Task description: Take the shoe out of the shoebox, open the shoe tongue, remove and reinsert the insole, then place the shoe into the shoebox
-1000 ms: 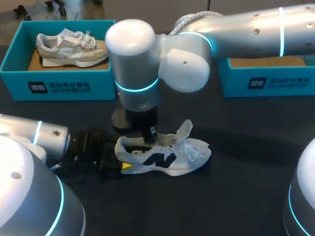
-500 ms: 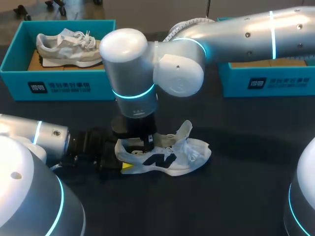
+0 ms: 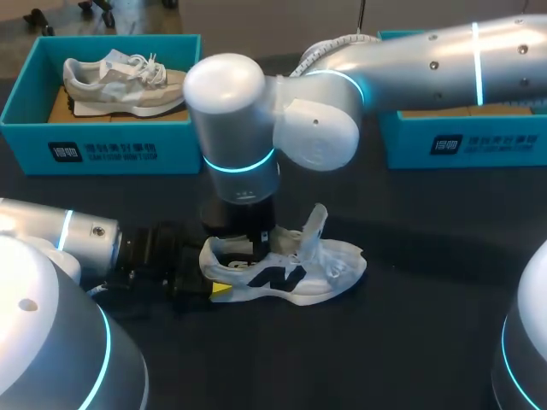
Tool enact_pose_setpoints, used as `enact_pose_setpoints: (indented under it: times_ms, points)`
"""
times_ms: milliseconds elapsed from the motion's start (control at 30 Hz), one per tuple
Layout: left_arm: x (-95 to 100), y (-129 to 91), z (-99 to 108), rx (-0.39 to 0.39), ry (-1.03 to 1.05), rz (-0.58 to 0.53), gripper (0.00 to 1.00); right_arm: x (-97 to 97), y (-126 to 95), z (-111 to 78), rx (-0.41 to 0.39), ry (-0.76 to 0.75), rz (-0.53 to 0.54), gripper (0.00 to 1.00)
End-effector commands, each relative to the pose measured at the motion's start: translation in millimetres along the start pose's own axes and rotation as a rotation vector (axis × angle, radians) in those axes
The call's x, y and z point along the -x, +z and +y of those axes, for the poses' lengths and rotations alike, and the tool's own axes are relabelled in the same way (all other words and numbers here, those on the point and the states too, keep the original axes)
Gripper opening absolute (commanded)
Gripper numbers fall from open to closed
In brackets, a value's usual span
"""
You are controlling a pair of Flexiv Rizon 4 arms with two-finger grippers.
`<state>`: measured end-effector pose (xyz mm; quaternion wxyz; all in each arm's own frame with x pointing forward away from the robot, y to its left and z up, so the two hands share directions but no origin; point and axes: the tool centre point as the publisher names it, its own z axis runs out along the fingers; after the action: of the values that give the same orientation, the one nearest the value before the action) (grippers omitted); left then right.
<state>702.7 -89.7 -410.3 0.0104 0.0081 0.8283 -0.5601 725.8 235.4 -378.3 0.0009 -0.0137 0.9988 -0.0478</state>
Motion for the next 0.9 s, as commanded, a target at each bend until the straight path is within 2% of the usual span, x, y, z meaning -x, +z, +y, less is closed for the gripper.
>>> enact_pose_setpoints:
  times_ms: [33, 133, 267, 433, 633, 800, 867, 900]
  points:
    - [-1.0, -1.3, 1.3, 0.001, 0.001, 0.000, 0.00, 2.4, 5.1, -1.4, 0.006, -0.003, 0.007, 0.15]
    - [-1.0, -1.3, 1.3, 0.001, 0.001, 0.000, 0.00, 2.8, 4.9, -2.1, 0.005, 0.002, 0.003, 0.29]
    - [-1.0, -1.3, 1.3, 0.001, 0.001, 0.000, 0.00, 4.7, 5.8, -2.5, 0.006, 0.009, -0.004, 0.29]
    - [-1.0, -1.3, 1.3, 0.001, 0.001, 0.000, 0.00, 7.7, 17.1, 3.8, 0.024, -0.001, 0.005, 0.38]
    - [-1.0, -1.3, 1.3, 0.001, 0.001, 0.000, 0.00, 8.1, 32.0, 10.0, 0.048, -0.006, 0.036, 0.38]
    - [-1.0, -1.3, 1.3, 0.001, 0.001, 0.000, 0.00, -0.3, 45.4, 20.0, 0.068, -0.020, 0.086, 0.37]
    - [-1.0, -1.3, 1.3, 0.001, 0.001, 0.000, 0.00, -5.8, 50.1, 24.6, 0.075, -0.022, 0.107, 0.35]
    - [-1.0, -1.3, 1.3, 0.001, 0.001, 0.000, 0.00, -9.0, 52.3, 26.4, 0.082, -0.016, 0.113, 0.29]
